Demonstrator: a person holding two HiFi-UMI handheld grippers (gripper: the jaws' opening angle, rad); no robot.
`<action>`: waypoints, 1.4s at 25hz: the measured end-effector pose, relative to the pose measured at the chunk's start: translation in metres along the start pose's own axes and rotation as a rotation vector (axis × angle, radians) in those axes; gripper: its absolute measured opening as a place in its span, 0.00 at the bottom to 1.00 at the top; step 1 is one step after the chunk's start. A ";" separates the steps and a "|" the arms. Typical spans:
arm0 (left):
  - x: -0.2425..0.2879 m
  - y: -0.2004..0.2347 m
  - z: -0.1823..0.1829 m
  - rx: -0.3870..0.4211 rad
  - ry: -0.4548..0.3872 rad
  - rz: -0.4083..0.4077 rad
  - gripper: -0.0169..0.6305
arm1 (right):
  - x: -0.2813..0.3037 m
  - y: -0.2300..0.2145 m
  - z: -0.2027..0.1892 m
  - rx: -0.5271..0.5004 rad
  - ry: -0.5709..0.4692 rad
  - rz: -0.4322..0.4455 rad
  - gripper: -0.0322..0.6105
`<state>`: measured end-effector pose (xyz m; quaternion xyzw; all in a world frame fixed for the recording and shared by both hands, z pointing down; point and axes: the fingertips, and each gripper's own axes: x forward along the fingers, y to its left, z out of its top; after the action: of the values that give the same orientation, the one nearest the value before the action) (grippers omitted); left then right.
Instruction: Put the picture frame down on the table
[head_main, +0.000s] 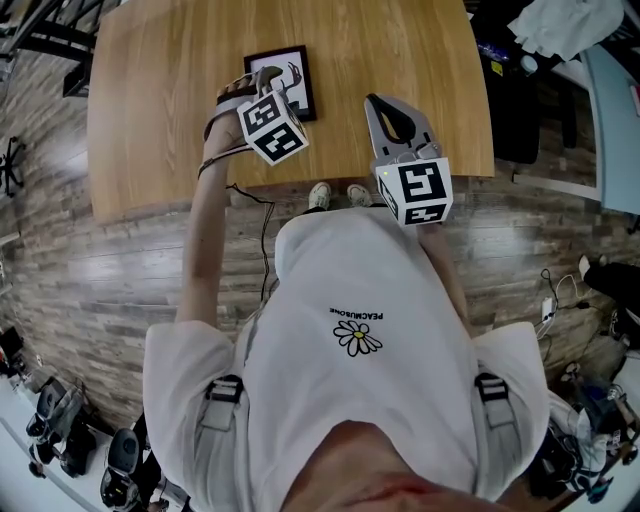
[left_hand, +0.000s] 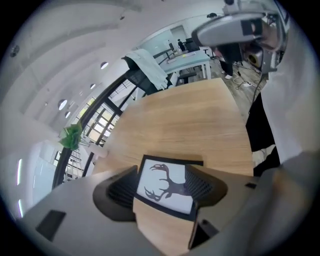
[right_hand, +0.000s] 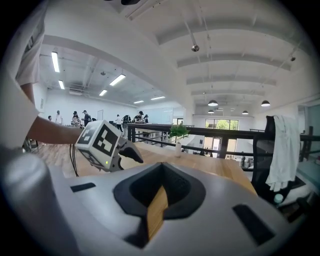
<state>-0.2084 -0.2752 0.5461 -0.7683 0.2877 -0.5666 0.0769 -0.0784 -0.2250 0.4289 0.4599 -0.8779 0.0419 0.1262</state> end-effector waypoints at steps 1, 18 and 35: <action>-0.007 0.008 0.008 -0.011 -0.027 0.025 0.50 | 0.000 0.000 0.000 -0.002 -0.002 0.001 0.06; -0.150 0.092 0.085 -0.474 -0.536 0.363 0.07 | 0.001 -0.002 0.005 0.003 -0.035 -0.008 0.06; -0.145 0.044 0.042 -1.154 -0.906 0.291 0.05 | 0.004 0.003 0.015 0.008 -0.084 -0.018 0.06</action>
<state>-0.2133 -0.2435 0.3922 -0.7990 0.5782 0.0620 -0.1533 -0.0861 -0.2293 0.4152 0.4697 -0.8781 0.0252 0.0879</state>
